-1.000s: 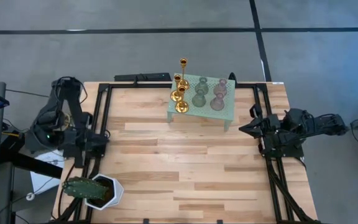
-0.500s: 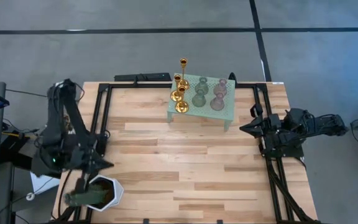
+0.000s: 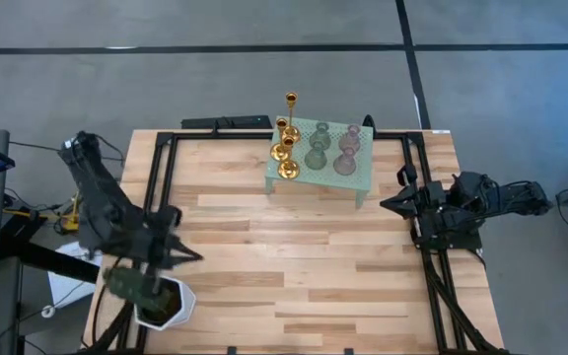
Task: Pick & Place candle stick holders
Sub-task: Return to Home Position
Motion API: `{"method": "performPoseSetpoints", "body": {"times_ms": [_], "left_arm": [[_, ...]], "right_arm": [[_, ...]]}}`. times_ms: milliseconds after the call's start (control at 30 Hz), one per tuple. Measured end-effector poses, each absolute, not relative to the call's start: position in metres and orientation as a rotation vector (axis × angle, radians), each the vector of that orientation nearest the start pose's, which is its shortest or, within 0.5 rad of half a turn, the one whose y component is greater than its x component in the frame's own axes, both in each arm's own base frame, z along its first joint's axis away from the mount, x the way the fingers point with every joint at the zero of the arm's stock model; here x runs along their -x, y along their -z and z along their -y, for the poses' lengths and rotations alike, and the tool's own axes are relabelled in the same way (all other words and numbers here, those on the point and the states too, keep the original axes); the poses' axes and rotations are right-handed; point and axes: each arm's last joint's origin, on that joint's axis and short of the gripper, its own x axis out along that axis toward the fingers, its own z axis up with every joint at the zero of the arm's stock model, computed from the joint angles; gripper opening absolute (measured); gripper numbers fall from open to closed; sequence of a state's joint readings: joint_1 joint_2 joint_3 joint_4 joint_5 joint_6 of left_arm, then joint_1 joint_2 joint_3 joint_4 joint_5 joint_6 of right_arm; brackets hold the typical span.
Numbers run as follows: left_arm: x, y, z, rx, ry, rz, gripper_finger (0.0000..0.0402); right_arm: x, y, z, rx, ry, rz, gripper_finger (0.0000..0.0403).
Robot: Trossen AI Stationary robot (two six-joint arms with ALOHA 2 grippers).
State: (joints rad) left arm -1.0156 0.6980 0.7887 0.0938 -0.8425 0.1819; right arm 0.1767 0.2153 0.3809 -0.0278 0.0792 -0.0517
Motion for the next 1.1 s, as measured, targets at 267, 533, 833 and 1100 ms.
{"method": "performPoseSetpoints", "body": {"times_ms": [267,533,833,1100], "left_arm": [[-0.063,-0.376,0.056,0.002,0.179,0.160,0.0005],[-0.068,-0.371,0.052,-0.055,0.160,0.129,0.0005],[-0.080,-0.368,0.043,-0.076,0.091,0.109,0.0005],[-0.093,-0.367,0.029,-0.096,0.022,0.093,0.0005]], "right_arm": [[-0.089,-0.271,-0.013,0.014,-0.094,0.116,0.0000],[-0.089,-0.271,-0.013,0.018,-0.068,0.120,0.0000],[-0.089,-0.273,-0.013,0.017,-0.067,0.135,0.0000],[-0.089,-0.273,-0.013,0.017,-0.067,0.139,0.0000]]}}
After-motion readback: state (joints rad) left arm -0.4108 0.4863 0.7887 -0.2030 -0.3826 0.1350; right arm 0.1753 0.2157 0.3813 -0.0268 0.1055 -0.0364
